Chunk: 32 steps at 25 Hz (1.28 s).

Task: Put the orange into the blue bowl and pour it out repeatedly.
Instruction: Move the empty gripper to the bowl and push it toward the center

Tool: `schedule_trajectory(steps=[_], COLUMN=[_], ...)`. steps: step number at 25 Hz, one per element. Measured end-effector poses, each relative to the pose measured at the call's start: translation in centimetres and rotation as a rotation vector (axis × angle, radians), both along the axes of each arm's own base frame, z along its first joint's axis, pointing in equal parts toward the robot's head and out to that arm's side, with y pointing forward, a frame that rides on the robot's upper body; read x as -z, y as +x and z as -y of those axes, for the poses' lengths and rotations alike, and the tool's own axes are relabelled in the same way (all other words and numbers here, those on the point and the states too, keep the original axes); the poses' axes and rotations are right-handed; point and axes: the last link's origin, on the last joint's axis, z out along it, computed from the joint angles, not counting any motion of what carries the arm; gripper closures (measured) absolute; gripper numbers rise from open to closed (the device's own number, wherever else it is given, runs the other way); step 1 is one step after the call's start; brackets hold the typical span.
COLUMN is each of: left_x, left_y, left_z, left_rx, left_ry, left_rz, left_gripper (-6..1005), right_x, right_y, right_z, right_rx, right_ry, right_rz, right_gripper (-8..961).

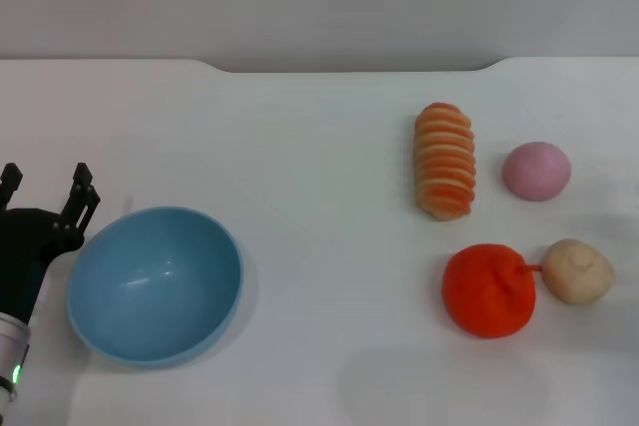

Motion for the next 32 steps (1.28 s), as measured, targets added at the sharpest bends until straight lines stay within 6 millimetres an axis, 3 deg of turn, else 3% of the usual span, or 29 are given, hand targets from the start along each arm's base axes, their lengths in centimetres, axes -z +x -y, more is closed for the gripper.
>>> schedule_trajectory(steps=[18,25,32], left_x=[-0.1,-2.4,-4.6], left_y=[0.5,1.0,-0.2], left_z=[-0.1,-0.8,-2.8], left_rx=[0.02,0.133,0.19], left_ry=[0.013,0.054,-0.088], left_rz=[0.036,0.183,0.287], left_gripper=[214,213,214], right_x=[0.0,0.1,0.1], right_y=[0.1,0.3,0.3], right_z=[0.1,0.5,0.5], right_rx=[0.007,0.017,0.017], right_ry=[0.004,0.005,0.003], right_rz=[-0.006,-0.008,-0.009], right_gripper=[140,140,140])
